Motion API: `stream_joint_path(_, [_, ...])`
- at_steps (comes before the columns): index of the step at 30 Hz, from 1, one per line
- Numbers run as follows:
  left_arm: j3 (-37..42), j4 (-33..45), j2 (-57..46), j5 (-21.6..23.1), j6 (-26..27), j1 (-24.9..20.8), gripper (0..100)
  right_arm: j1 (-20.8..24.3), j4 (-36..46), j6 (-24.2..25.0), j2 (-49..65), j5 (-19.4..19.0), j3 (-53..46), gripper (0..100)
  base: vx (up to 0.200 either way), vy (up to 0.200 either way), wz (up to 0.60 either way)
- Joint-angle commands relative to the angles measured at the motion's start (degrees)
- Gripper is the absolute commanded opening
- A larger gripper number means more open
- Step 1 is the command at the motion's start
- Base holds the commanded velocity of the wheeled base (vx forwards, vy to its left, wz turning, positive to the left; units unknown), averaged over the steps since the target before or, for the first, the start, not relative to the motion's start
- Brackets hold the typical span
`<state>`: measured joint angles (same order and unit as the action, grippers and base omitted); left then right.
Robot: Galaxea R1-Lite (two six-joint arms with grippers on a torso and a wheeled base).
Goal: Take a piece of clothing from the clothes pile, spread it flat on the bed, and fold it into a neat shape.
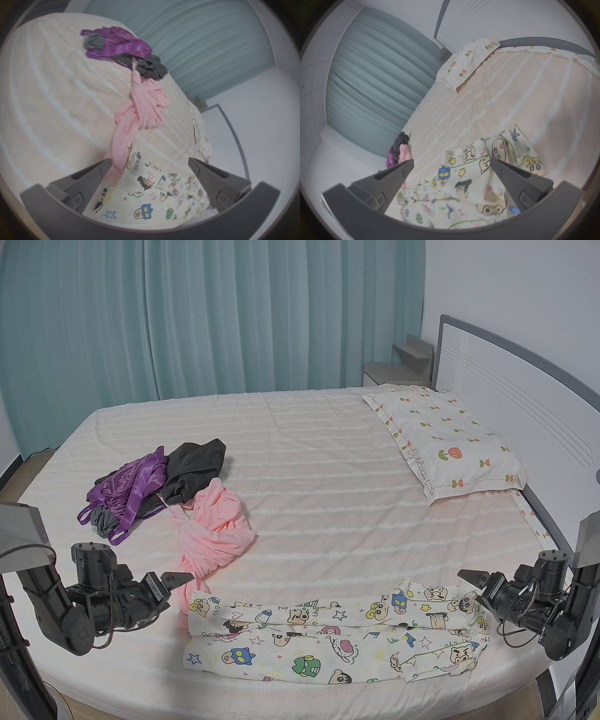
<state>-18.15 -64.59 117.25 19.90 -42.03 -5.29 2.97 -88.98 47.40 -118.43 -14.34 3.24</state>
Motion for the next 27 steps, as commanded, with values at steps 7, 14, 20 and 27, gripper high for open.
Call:
stream_joint_path(7, [-8.22,7.19,5.62,-1.09,9.34,-5.87,100,0.19,-1.02,1.73,7.16,-6.23,-3.24,100,0.000,0.000,0.00])
stream_joint_path(14, [-13.14,11.41,4.13,-3.02,11.80,-0.07,100,0.37,-1.02,1.73,7.07,-6.23,-3.24,100,0.000,0.000,0.00])
stream_joint_path(20, [-21.31,22.40,6.59,-10.23,11.71,2.04,100,0.37,-1.02,1.73,6.90,-6.14,-3.24,100,0.000,0.000,0.00])
stream_joint_path(27, [-27.90,25.74,12.21,-11.90,11.27,-1.13,100,-0.43,-1.02,1.73,6.99,-5.88,-3.24,100,0.000,0.000,0.00])
